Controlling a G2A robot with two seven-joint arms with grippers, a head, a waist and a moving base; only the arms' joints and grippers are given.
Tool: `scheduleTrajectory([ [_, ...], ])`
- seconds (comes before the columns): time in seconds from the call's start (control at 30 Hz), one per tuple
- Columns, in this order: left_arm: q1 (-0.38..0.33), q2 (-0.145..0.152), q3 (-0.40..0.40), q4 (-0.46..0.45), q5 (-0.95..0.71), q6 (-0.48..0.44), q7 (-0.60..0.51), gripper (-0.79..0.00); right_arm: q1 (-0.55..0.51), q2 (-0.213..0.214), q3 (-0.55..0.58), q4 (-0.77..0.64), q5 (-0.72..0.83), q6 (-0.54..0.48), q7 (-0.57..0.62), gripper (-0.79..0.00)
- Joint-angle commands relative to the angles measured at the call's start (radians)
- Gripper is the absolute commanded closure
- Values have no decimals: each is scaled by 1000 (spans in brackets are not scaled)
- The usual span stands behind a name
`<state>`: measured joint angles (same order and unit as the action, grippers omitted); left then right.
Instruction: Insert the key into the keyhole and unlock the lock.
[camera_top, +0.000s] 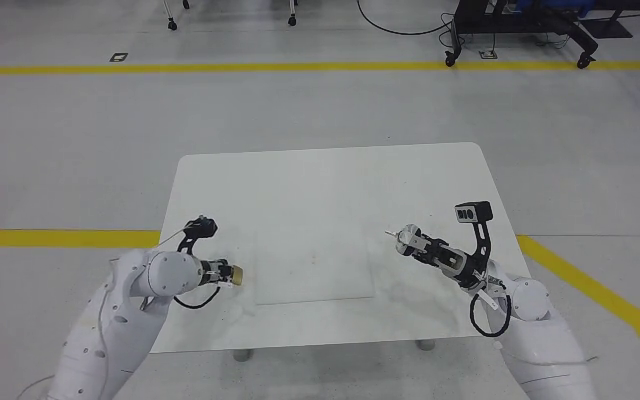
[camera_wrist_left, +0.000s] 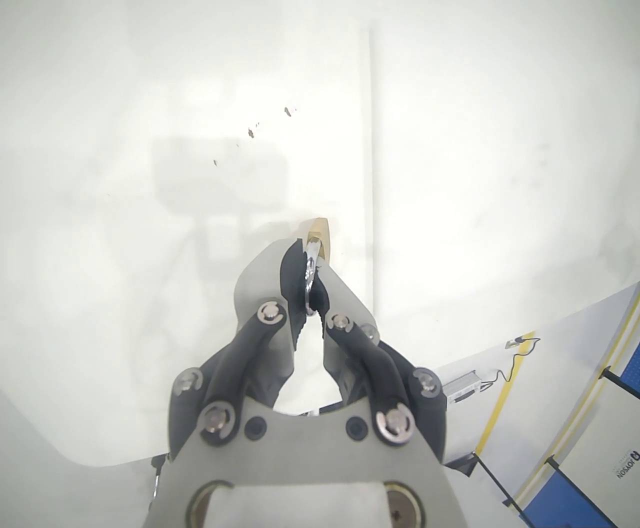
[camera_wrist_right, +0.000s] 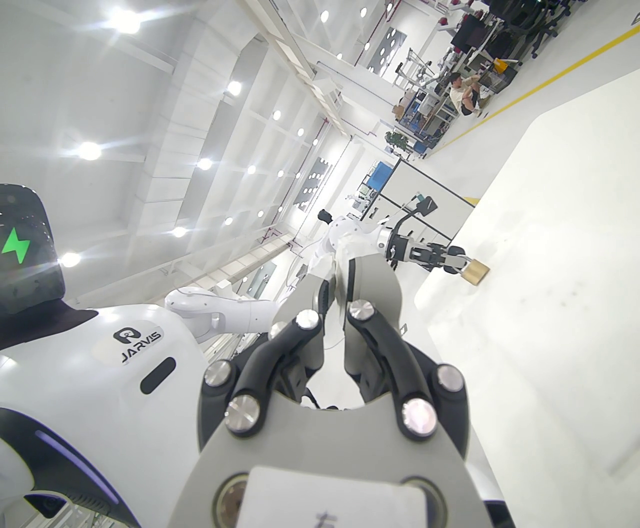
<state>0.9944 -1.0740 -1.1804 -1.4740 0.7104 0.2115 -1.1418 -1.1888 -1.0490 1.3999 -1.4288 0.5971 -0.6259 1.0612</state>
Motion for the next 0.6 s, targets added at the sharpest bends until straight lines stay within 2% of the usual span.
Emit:
scheduleTrajectory([
  [0.0,-8,-2,13,1,16,5,-3,0,0,0,0,0,0,0,0,0],
  [0.1,-15,-3,21,-10,28,-10,3,0,0,0,0,0,0,0,0,0],
  [0.23,25,0,-48,-80,-87,-105,149,0,0,0,0,0,0,0,0,0],
  [0.33,94,5,-137,-130,-252,-276,285,0,0,0,0,0,0,0,0,0],
  [0.43,144,5,-195,-125,-460,-505,390,0,0,0,0,0,0,0,0,0],
  [0.5,139,-3,-185,-79,-639,-653,403,0,0,0,0,0,0,0,0,0],
  [0.57,101,-15,-137,-13,-828,-752,358,0,0,0,0,0,0,0,0,0],
])
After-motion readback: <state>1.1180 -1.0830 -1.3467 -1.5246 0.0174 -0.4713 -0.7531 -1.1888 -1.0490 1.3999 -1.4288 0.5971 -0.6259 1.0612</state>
